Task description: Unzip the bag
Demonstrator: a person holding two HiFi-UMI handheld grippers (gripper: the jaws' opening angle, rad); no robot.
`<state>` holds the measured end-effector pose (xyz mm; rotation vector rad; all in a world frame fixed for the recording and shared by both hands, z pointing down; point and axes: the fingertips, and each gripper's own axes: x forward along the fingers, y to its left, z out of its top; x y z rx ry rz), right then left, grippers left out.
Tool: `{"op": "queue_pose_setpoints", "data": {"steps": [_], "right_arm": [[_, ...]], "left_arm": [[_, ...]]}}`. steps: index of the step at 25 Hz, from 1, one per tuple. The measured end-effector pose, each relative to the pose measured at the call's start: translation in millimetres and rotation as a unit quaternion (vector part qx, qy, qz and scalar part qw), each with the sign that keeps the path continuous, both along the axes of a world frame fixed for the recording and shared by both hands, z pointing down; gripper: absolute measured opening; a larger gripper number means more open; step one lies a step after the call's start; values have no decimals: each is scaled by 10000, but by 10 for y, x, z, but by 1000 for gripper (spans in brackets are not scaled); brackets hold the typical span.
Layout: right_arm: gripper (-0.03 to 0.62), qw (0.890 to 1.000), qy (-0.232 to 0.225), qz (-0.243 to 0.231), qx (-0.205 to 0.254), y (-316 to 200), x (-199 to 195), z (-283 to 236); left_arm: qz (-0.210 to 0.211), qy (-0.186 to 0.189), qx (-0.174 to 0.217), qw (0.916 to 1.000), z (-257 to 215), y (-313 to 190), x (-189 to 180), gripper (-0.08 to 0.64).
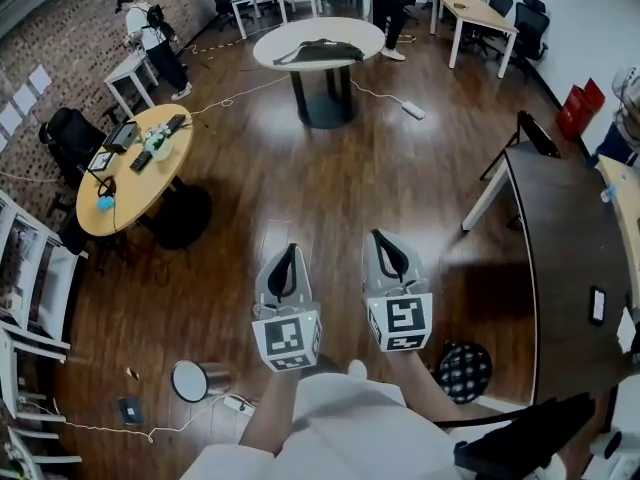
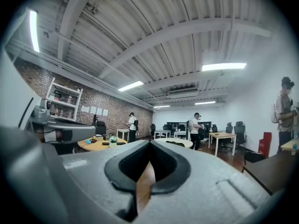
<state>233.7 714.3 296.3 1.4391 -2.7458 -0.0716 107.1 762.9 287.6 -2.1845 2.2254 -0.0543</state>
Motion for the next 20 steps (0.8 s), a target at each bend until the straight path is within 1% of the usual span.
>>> {"op": "queue_pose_setpoints", "data": {"steps": [3, 8, 11, 14, 17, 20], "right_arm": [[-11, 9998, 22, 208, -77, -433, -101, 115], [-11, 9996, 127, 248, -12, -1323, -448, 268], [-11, 9990, 158, 428, 31, -2005, -609, 193], [-11, 9976, 124, 623, 268, -2624, -826, -77], [-11, 9969, 133, 637, 431, -3137, -1108, -240], [-11, 9979, 112, 564, 298, -3497, -1340, -122]], "left_arm": [[20, 88, 34, 10000, 62, -426, -144, 15], [225, 274, 157, 9992, 236, -1404, -464, 15], [517, 386, 367, 9972, 94, -2093, -639, 15], [733, 393, 616, 9946, -200, -2745, -887, 15], [829, 336, 644, 9939, -305, -3305, -1149, 15], [937, 552, 539, 9926, -168, -3702, -1330, 15]]}}
